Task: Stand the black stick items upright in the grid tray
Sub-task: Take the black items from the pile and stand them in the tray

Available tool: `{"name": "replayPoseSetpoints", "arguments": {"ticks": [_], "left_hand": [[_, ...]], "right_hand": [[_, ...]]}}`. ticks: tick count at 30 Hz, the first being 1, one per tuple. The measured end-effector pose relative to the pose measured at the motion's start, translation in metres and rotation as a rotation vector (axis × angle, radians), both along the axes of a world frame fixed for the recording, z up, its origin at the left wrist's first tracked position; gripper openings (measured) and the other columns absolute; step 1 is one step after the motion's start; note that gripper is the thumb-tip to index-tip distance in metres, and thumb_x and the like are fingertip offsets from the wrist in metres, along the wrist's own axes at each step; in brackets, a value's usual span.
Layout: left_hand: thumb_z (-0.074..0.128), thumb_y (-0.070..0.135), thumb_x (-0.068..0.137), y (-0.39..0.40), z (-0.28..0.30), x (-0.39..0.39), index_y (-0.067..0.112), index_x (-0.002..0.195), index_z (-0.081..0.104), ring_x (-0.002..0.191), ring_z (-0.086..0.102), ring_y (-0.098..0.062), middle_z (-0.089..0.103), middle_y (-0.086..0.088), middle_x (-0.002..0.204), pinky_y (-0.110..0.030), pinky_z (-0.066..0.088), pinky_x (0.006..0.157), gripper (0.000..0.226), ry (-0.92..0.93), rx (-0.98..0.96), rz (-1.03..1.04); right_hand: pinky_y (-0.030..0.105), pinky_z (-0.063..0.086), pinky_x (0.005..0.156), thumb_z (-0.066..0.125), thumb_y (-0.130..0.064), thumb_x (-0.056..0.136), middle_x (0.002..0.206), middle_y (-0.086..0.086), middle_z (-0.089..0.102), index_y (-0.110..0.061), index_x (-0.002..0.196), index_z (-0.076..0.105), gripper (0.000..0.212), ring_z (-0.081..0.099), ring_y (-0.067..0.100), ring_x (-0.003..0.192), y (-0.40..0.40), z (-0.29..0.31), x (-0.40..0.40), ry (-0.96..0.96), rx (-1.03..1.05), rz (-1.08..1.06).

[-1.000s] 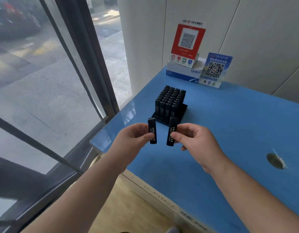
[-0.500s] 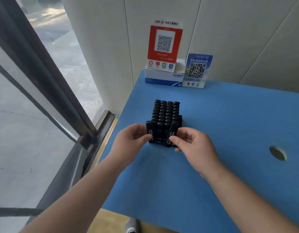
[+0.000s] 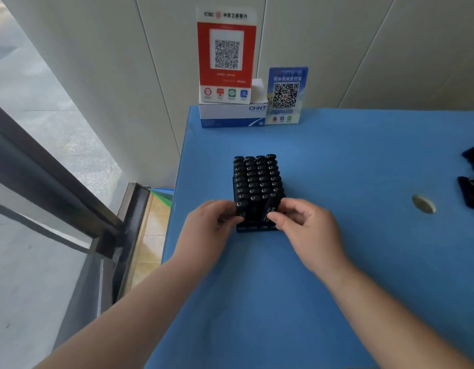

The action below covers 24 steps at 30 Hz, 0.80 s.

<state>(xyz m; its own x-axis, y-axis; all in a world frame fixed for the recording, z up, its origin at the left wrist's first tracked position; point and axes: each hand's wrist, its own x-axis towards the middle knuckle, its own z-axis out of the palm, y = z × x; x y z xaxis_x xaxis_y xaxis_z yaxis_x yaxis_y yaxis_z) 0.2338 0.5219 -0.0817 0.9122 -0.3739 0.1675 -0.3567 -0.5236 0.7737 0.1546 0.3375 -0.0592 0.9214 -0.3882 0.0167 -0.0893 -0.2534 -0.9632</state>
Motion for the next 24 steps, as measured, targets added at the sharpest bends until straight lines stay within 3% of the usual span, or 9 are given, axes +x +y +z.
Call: {"name": "replayPoseSetpoints", "arguments": {"ticks": [3,7,11,14,18,24], "left_hand": [[0.075,0.016,0.084,0.002,0.0,0.002,0.042,0.095,0.061,0.084,0.058,0.005,0.061,0.025,0.079,-0.004,0.04,0.071,0.031,-0.042,0.007,-0.06],[0.075,0.015,0.084,0.004,0.001,0.008,0.036,0.091,0.065,0.084,0.058,0.001,0.063,0.019,0.078,-0.006,0.041,0.071,0.025,-0.041,0.008,-0.082],[0.073,0.014,0.085,0.004,-0.001,0.01,0.033,0.093,0.069,0.083,0.057,0.004,0.059,0.02,0.078,-0.005,0.04,0.071,0.021,-0.035,0.006,-0.118],[0.072,0.015,0.086,0.005,-0.002,0.008,0.033,0.091,0.068,0.082,0.057,0.001,0.059,0.017,0.078,-0.01,0.043,0.072,0.019,-0.018,0.019,-0.122],[0.076,0.017,0.084,0.002,-0.003,0.008,0.031,0.084,0.063,0.084,0.057,0.004,0.06,0.021,0.078,-0.005,0.041,0.07,0.019,-0.02,0.03,-0.087],[0.077,0.015,0.083,0.002,-0.005,0.007,0.022,0.086,0.066,0.087,0.058,0.005,0.063,0.019,0.08,-0.007,0.045,0.073,0.014,-0.005,0.001,-0.08]], "right_hand": [[0.036,0.059,0.084,0.074,-0.028,0.082,0.09,-0.016,0.077,-0.042,0.094,0.073,0.019,0.073,0.005,0.082,0.005,-0.003,0.001,-0.014,-0.007,-0.039],[0.041,0.06,0.085,0.074,-0.026,0.083,0.091,-0.016,0.076,-0.042,0.095,0.073,0.02,0.073,0.006,0.084,0.01,-0.009,0.001,-0.022,-0.004,-0.088],[0.033,0.058,0.083,0.073,-0.028,0.082,0.091,-0.016,0.076,-0.043,0.095,0.073,0.02,0.072,0.006,0.084,0.015,-0.011,0.003,-0.03,-0.018,-0.084],[0.029,0.056,0.083,0.076,-0.018,0.085,0.093,-0.014,0.075,-0.034,0.097,0.075,0.02,0.072,0.009,0.084,0.017,-0.015,0.004,-0.035,-0.058,-0.076],[0.028,0.056,0.083,0.077,-0.012,0.086,0.093,-0.013,0.075,-0.021,0.103,0.078,0.019,0.07,0.009,0.083,0.019,-0.018,0.007,-0.019,-0.093,-0.091],[0.01,0.045,0.071,0.077,-0.013,0.085,0.086,-0.014,0.071,-0.019,0.096,0.078,0.013,0.065,0.002,0.079,0.025,-0.025,0.009,-0.028,-0.27,-0.122]]}}
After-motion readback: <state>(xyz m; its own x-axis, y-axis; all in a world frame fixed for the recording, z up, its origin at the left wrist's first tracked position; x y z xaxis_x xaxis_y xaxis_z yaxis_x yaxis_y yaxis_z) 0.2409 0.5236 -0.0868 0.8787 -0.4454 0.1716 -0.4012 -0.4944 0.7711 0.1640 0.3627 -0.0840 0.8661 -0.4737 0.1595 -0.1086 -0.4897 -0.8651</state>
